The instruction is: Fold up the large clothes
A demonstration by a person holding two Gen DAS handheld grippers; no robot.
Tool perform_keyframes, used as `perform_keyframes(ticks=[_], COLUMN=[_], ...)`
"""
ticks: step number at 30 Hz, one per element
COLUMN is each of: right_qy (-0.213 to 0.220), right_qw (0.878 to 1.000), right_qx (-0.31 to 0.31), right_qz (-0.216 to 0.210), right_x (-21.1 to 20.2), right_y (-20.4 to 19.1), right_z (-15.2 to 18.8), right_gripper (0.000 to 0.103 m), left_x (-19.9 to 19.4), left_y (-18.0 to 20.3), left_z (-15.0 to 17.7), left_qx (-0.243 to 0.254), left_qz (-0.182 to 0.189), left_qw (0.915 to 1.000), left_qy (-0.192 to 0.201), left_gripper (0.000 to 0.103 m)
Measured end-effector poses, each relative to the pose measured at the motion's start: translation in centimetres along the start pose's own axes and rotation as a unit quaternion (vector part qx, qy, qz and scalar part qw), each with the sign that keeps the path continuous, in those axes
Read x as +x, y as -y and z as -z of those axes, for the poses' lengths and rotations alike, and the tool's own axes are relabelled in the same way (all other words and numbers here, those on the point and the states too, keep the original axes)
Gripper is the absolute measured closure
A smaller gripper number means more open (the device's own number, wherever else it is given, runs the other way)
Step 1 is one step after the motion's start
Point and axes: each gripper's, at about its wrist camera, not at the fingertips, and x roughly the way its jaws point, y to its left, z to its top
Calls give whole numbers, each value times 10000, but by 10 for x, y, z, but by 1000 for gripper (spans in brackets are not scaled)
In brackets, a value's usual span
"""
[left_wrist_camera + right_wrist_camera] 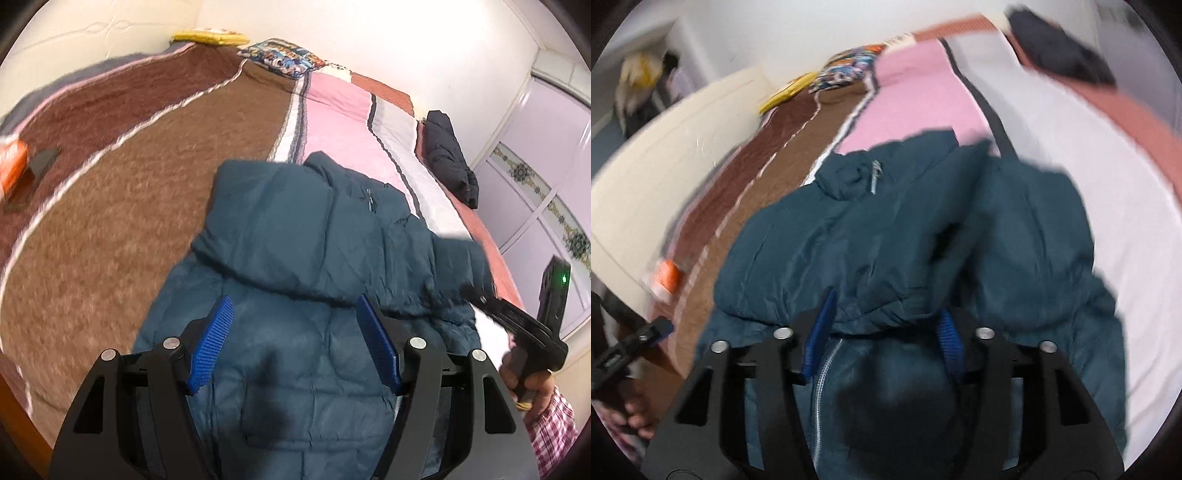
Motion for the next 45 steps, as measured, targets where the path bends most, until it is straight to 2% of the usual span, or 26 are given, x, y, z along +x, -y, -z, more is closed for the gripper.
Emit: perform_keyframes(ticks=[3, 10, 12, 13, 14, 15, 17, 19, 22, 31, 35, 37, 40, 42, 44, 45], right_qy=[-147, -206, -185, -174, -170, -219, -323, -311, -249, -613, -498, -456, -625, -822, -765, -598], right_qw=[9979, 9847, 9819, 9813, 9813, 9821, 9802, 9780, 9790, 9765, 9760, 9774, 9788, 9745, 9720, 9731], right_qx=[523, 1578, 1766, 1814, 1839, 1822, 1924, 2037, 2013, 2063, 2117, 2061, 1934, 2059, 2186, 2158], right_qz=[-355, -709, -662, -614, -546, -433, -336, -329, -192, 145, 101, 90, 261, 338, 391, 539], right_x=[2, -6, -12, -15, -16, -14, -11, -14, -28, -18, -32, -39, -33, -26, -34, -45], right_y=[19, 61, 73, 79, 84, 87, 95, 100, 105, 119, 119, 116, 114, 116, 119, 120], right_z=[-2, -9, -5, 0, 1, 1, 3, 6, 10, 27, 26, 24, 24, 27, 27, 25], right_gripper=[45, 45, 45, 46, 67, 94, 96, 97, 97, 98, 98, 98, 97, 89, 78, 77], left_x=[6, 43, 58, 63, 72, 80, 92, 103, 101, 116, 95, 90, 99, 118, 133, 131], left_y=[2, -5, -6, -6, -6, -5, -4, -5, -6, -1, -2, -4, -5, -3, -3, -2], left_z=[-17, -49, -54, -55, -57, -58, -56, -55, -50, -43, -60, -72, -92, -101, -103, -103], left_qx=[153, 366, 443, 466, 510, 547, 601, 545, 346, 605, 278, 193, 277, 437, 457, 417], left_qz=[-182, -886, -1035, -1081, -1133, -1194, -1299, -1400, -1264, -1470, -1179, -1183, -1303, -1411, -1538, -1412], left_qw=[9997, 9954, 9936, 9930, 9922, 9912, 9894, 9877, 9902, 9843, 9917, 9925, 9910, 9886, 9857, 9879], left_qy=[90, 91, 12, -26, -90, -143, -241, -432, -482, -773, -421, -239, -140, -275, -509, -483], left_gripper=[35, 36, 41, 46, 50, 54, 57, 60, 60, 59, 53, 51, 50, 50, 50, 50])
